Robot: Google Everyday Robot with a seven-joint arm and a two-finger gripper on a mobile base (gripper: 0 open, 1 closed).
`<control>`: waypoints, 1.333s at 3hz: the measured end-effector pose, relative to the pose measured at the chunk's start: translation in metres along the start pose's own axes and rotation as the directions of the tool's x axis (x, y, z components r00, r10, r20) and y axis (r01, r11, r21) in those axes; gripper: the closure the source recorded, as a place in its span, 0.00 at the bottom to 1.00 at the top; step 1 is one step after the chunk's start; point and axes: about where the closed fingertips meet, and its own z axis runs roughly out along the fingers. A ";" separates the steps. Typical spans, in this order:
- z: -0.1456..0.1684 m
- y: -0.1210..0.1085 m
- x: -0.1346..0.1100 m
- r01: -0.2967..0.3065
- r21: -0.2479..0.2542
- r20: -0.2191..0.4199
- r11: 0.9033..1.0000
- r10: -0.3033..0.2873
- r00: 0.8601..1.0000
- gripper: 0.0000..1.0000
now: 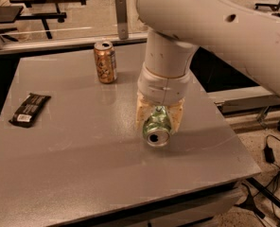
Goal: Place green can upright
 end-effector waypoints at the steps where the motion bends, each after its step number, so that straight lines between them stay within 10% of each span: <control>1: -0.025 -0.015 -0.002 -0.167 0.082 0.074 0.983 0.161 0.984 1.00; 2: -0.045 -0.030 0.002 -0.360 0.164 0.185 0.919 0.329 0.926 1.00; 3: -0.055 -0.041 0.004 -0.632 0.210 0.406 0.746 0.521 0.751 1.00; 4: -0.059 -0.046 0.001 -0.763 0.186 0.545 0.619 0.581 0.604 1.00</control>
Offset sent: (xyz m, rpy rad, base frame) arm -0.0048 0.0286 0.0749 0.2393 0.4116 -0.6617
